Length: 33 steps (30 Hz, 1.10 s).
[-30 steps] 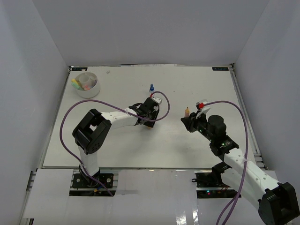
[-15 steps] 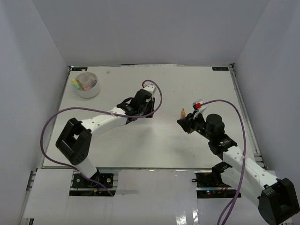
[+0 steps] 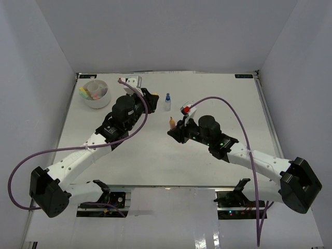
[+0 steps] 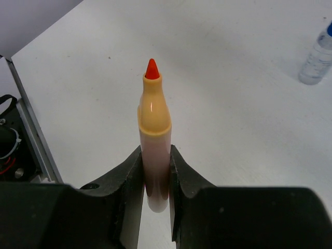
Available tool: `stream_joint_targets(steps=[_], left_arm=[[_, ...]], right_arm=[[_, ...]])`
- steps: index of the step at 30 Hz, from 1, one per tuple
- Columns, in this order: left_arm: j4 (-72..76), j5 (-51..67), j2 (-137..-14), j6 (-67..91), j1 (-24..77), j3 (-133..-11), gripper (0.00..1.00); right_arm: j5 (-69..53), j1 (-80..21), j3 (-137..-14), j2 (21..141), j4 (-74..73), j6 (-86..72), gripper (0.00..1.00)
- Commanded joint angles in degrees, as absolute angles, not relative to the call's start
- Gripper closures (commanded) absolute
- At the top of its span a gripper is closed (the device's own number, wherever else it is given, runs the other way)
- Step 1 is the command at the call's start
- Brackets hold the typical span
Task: Sort the stationery into containers
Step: Close the pen cap on the pen.
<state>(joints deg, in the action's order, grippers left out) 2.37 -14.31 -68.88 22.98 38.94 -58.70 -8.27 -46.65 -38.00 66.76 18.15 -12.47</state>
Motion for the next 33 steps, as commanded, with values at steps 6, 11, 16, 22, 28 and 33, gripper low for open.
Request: stream_joint_targets(steps=[6,11,16,22,28,33], left_arm=[[7.2,-15.3,-62.9,24.3,38.8,-53.9,0.83],[10.4,-14.9,-61.8,24.3,38.8,-51.8,0.84],[12.6,-15.1,-60.6,24.2,38.8,-49.5,0.85],[14.5,-15.6,-59.5,24.4,38.7,-48.0,0.85],[15.7,-15.9,-58.6,24.6,38.6,-47.2,0.85],[15.9,-15.9,-58.2,24.8,38.1,-46.9,0.85]], right_arm=[[-5.7,-51.1,-50.1,76.2,20.8,-14.7,0.92],[-4.6,-51.4,-54.6,80.5,20.3,-15.6,0.92],[-5.0,-51.3,-58.9,83.7,20.4,-16.1,0.92],[-5.9,-51.3,-60.9,86.1,20.6,-16.7,0.92],[-7.0,-51.5,-61.7,86.8,20.7,-17.2,0.92],[-7.2,-52.2,-61.9,87.3,21.1,-17.6,0.92]])
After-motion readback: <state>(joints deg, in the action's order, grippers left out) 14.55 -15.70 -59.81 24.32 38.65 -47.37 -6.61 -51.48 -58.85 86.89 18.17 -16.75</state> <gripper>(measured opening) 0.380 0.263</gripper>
